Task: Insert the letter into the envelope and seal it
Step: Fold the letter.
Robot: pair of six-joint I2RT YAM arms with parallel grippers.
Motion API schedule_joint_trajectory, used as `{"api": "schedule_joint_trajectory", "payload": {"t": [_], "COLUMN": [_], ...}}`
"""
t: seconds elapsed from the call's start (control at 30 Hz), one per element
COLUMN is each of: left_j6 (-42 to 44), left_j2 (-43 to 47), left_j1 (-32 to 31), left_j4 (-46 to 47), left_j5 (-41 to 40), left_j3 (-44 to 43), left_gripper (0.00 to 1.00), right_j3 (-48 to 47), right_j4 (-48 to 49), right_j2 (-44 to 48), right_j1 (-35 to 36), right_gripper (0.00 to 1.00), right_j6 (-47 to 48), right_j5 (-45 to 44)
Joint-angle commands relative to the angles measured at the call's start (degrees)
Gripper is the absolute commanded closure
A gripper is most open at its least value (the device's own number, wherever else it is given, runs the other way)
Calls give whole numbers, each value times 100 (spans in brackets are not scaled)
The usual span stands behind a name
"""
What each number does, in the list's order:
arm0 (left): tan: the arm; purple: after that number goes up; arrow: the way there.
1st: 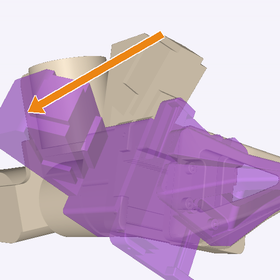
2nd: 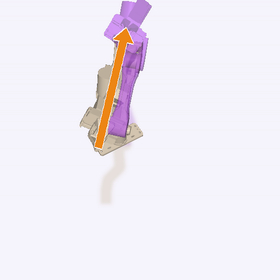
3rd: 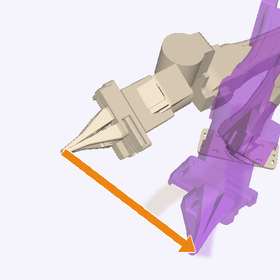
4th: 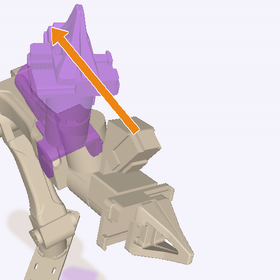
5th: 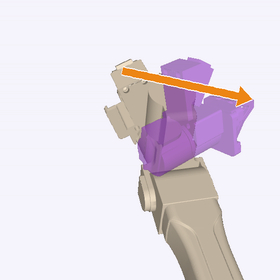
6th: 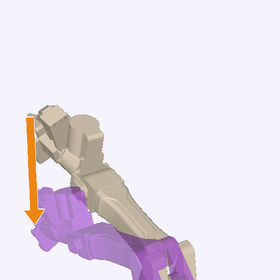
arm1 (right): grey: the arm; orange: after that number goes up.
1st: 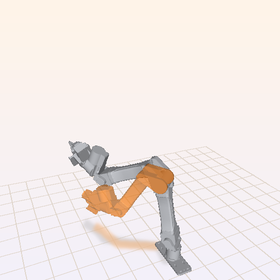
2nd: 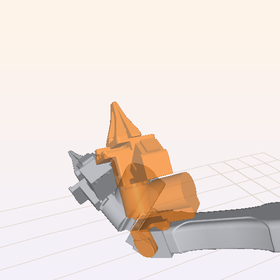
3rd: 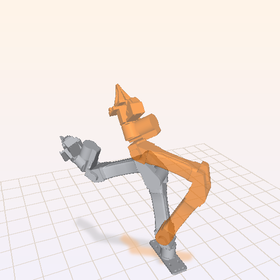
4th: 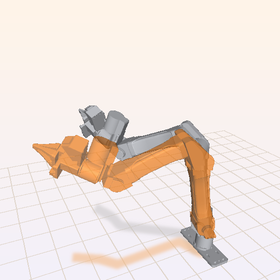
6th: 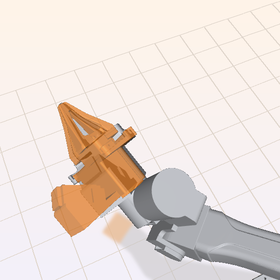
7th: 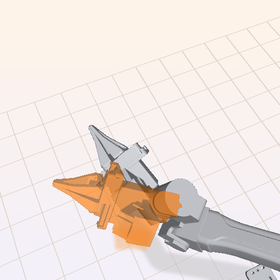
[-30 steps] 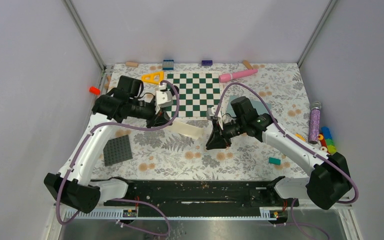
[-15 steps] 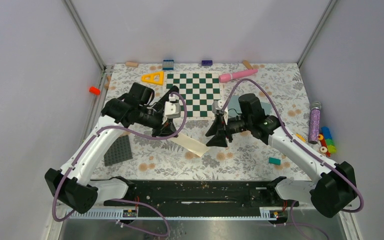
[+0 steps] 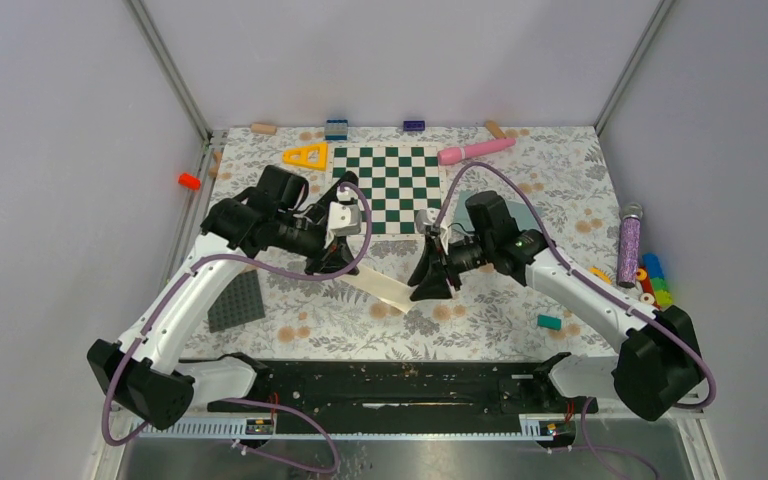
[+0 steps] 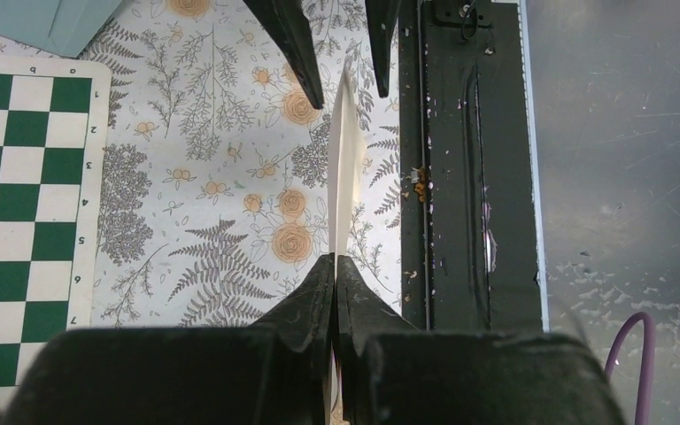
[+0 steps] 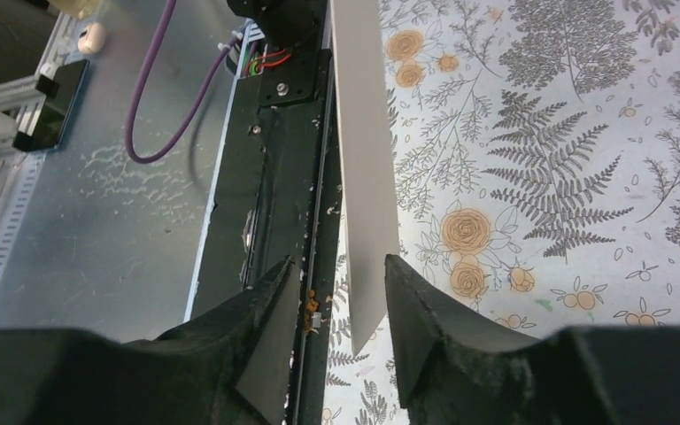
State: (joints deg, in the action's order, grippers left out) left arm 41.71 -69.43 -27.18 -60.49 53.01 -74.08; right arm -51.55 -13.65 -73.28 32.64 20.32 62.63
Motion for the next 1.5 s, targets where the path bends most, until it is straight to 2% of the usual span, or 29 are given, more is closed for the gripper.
{"api": "schedule_joint_trajectory", "payload": {"t": [0.0,0.1,0.33,0.4,0.5,0.57,0.67,0.73,1.07,1.17,1.47], "left_j6": [-88,-108,-127,-134,-166,-196,-335,-533,-863,-894,-903], "left_j2": [166,166,191,213,276,297,201,52,-1052,-1314,-1627], "left_j1": [-20,-24,-24,-24,-24,-24,-23,-79,-1293,-1490,-1786], "left_j4": [282,295,298,295,297,297,299,427,581,578,579], "left_j5": [294,328,264,210,76,18,155,315,-267,-389,-794], "left_j3": [-7,-35,-31,-57,-200,-370,-700,-860,-1203,-1283,-1305], "left_gripper": [100,100,98,85,42,24,6,2,3,11,45], "right_j3": [-142,-195,-185,-181,-189,-198,-207,-207,-197,-200,-190], "right_j4": [-282,-410,-434,-440,-491,-505,-515,-509,-507,-509,-501], "right_j2": [-66,-141,-14,34,77,81,76,65,53,29,43], "right_j1": [150,179,189,190,190,190,190,182,183,190,190], "right_gripper": [56,65,96,100,100,100,100,100,100,100,100], "right_j6": [379,473,539,541,579,586,587,586,603,605,640], "right_j5": [-28,-66,-188,-209,-225,-208,-194,-215,-297,-302,-429]}}
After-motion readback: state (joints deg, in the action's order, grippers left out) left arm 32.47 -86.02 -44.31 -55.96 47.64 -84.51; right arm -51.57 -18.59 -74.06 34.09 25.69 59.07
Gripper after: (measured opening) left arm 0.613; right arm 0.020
